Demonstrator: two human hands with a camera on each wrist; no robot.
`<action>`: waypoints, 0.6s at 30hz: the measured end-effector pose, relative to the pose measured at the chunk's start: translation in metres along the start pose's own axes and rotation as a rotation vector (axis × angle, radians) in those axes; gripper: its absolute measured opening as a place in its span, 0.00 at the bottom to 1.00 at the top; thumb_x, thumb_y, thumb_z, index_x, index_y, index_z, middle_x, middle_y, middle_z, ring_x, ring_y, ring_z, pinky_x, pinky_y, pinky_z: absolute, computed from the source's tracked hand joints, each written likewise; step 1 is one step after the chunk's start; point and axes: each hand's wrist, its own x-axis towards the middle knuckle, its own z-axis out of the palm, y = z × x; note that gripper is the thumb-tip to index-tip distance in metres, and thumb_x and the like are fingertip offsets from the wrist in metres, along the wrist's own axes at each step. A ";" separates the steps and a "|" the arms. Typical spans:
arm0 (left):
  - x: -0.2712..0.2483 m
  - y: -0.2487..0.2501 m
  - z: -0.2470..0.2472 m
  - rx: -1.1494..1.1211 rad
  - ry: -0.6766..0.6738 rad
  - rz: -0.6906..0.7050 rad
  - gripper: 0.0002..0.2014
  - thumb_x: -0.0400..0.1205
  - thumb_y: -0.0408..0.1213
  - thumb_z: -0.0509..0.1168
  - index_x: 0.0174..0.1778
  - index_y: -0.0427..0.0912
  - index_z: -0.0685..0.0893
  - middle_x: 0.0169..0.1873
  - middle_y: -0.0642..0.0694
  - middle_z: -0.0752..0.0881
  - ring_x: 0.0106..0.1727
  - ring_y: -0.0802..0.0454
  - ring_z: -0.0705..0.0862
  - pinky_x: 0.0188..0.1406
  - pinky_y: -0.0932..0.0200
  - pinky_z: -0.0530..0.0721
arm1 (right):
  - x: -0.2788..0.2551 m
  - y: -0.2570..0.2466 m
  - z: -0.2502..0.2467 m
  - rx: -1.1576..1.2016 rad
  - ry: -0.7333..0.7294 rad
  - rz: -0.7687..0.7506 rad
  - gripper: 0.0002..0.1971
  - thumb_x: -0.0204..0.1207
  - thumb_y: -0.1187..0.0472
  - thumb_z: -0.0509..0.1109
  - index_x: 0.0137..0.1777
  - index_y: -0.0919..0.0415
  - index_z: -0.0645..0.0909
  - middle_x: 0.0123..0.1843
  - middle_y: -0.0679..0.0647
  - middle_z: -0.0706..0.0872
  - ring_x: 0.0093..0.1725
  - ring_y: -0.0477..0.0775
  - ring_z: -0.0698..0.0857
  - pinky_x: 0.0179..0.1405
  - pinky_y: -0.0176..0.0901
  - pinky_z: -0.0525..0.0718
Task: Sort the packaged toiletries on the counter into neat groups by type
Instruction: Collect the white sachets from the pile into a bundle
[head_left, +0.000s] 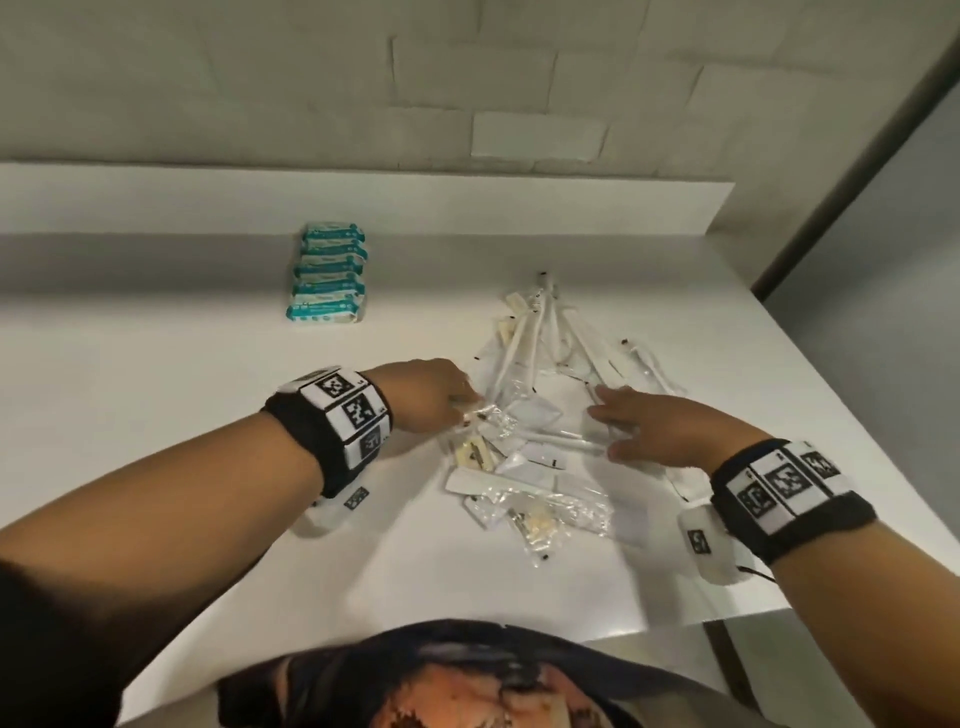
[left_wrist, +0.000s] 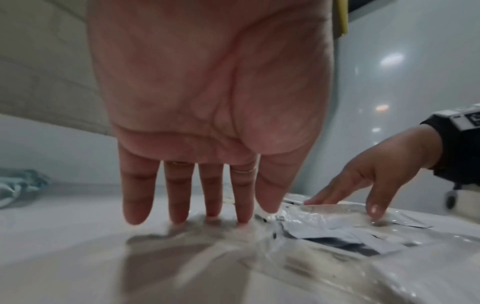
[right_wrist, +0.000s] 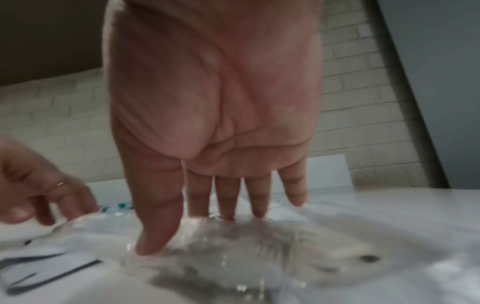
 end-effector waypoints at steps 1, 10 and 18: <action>-0.003 0.002 0.001 0.003 0.027 -0.049 0.20 0.83 0.49 0.54 0.68 0.51 0.80 0.70 0.44 0.78 0.67 0.44 0.78 0.69 0.44 0.76 | -0.002 0.010 -0.002 -0.031 0.014 0.025 0.32 0.80 0.48 0.67 0.82 0.45 0.60 0.85 0.40 0.50 0.84 0.46 0.52 0.82 0.46 0.55; -0.007 0.020 0.017 0.057 0.213 -0.340 0.15 0.82 0.48 0.59 0.60 0.46 0.81 0.59 0.44 0.78 0.59 0.44 0.80 0.60 0.50 0.79 | 0.024 -0.023 -0.002 -0.085 0.321 -0.386 0.13 0.82 0.50 0.62 0.63 0.42 0.82 0.66 0.40 0.82 0.63 0.47 0.81 0.61 0.45 0.80; -0.017 0.036 0.023 0.040 0.207 -0.480 0.17 0.83 0.48 0.58 0.65 0.49 0.82 0.63 0.45 0.78 0.63 0.43 0.80 0.62 0.49 0.79 | 0.056 -0.016 -0.002 -0.113 0.276 -0.315 0.14 0.77 0.48 0.63 0.62 0.43 0.80 0.63 0.43 0.81 0.57 0.51 0.81 0.55 0.46 0.80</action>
